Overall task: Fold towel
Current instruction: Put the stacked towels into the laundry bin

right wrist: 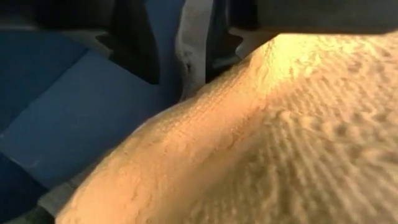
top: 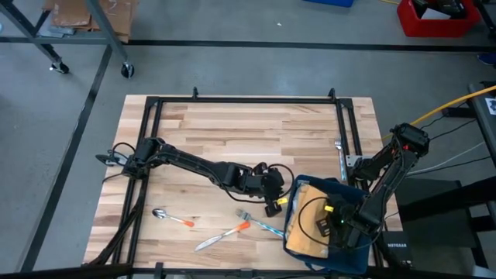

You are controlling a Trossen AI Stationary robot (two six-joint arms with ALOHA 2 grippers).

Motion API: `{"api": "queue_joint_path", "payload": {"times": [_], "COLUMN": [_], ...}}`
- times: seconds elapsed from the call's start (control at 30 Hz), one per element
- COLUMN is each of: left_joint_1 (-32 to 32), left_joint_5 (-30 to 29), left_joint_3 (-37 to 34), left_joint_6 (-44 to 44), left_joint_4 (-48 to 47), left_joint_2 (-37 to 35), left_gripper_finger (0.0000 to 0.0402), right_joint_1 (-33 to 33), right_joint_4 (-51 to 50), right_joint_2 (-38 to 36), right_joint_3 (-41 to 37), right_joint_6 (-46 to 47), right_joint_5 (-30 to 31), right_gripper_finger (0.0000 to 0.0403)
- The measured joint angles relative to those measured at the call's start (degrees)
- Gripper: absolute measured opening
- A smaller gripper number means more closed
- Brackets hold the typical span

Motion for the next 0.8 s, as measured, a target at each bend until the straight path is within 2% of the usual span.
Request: {"api": "queue_joint_path", "payload": {"times": [0.2,0.33,0.5,0.6,0.8], "left_joint_1": [0.00,0.00,-0.15,-0.46,-1.81], "left_joint_5": [0.00,0.00,0.02,0.00,-0.02], "left_joint_3": [-0.01,0.00,-0.02,-0.02,-0.02], "left_joint_6": [-0.14,-0.15,0.19,0.28,1.39], "left_joint_4": [-3.37,-4.31,-4.67,-6.17,-7.12], "left_joint_2": [0.00,0.00,-0.38,-1.76,-5.19], "left_gripper_finger": [0.0043,0.0043,0.0043,0.0043,0.0043], "right_joint_1": [0.02,0.06,0.07,0.07,-0.42], "right_joint_4": [-0.15,-3.91,-15.02,-20.70,-19.87], "right_joint_2": [-0.18,-0.22,-0.26,-0.31,-0.39], "right_joint_3": [0.10,3.37,12.07,17.52,23.30], "right_joint_6": [-0.28,-1.47,-3.97,-4.71,-15.06], "right_joint_5": [-6.83,-7.11,-3.80,1.16,12.74], "right_gripper_finger": [0.0133,0.0131,0.0131,0.0131,0.0131]}}
